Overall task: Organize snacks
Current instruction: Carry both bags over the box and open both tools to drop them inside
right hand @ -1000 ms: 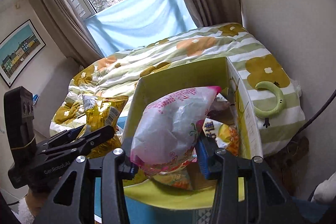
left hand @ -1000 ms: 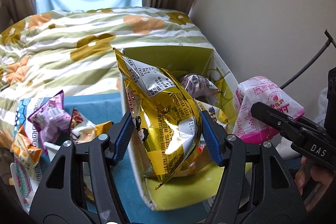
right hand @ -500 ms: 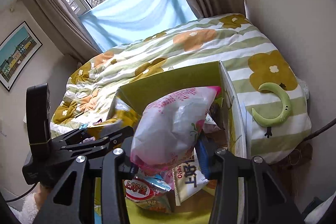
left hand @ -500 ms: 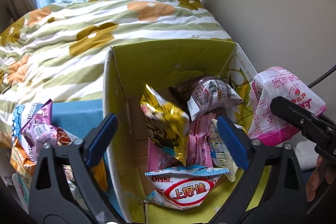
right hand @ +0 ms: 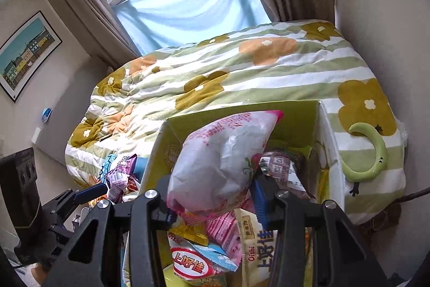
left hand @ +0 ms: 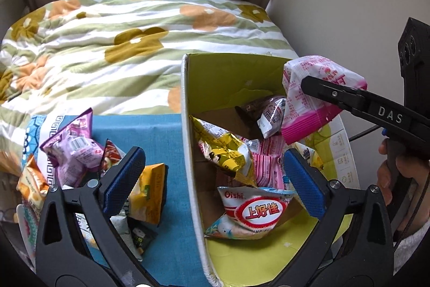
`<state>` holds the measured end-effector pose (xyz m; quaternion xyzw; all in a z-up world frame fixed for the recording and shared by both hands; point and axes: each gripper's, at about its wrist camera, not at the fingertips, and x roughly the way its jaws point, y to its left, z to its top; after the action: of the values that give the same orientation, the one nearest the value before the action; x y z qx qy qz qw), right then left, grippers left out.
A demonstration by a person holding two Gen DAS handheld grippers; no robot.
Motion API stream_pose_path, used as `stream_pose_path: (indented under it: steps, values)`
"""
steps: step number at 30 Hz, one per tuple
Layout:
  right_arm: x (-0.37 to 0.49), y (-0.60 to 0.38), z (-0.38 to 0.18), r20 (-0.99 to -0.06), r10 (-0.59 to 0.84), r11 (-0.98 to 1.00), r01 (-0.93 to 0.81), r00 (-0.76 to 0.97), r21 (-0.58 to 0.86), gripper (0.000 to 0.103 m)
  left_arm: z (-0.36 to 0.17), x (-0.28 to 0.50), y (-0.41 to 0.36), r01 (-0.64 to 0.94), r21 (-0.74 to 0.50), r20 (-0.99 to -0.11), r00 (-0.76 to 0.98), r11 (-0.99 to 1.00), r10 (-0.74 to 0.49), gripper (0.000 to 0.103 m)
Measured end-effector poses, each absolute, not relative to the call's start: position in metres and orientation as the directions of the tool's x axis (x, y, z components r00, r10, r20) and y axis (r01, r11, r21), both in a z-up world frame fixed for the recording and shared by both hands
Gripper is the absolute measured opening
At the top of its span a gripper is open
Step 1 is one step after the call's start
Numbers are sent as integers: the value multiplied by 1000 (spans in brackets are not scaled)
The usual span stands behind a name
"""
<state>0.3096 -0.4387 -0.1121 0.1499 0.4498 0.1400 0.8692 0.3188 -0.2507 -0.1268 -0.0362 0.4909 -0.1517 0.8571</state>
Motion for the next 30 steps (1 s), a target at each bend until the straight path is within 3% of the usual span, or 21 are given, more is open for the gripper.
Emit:
stream_pose_path:
  steps: [7, 9, 10, 11, 18, 30]
  values:
    - [333, -413, -132, -769, 392, 915, -127, 505, 382, 47, -132, 316, -232, 193, -187, -841, 475, 963, -259, 102]
    - [332, -412, -133, -759, 398, 912, -129, 515, 390, 69, -134, 313, -229, 187, -193, -844, 470, 963, -260, 102]
    - [329, -412, -132, -750, 396, 911, -129, 529, 391, 95, -137, 314, -227, 182, -196, -844, 469, 964, -260, 102]
    - [324, -413, -131, -740, 393, 912, -131, 546, 388, 103, -138, 312, -226, 178, -198, -845, 468, 964, -260, 102]
    - [296, -419, -124, -733, 358, 928, -130, 578, 350, 103, -135, 291, -225, 164, -203, -843, 472, 965, -257, 102]
    - [245, -422, -82, -698, 352, 932, -159, 623, 327, 103, -84, 234, -216, 135, -159, -788, 580, 978, -208, 102]
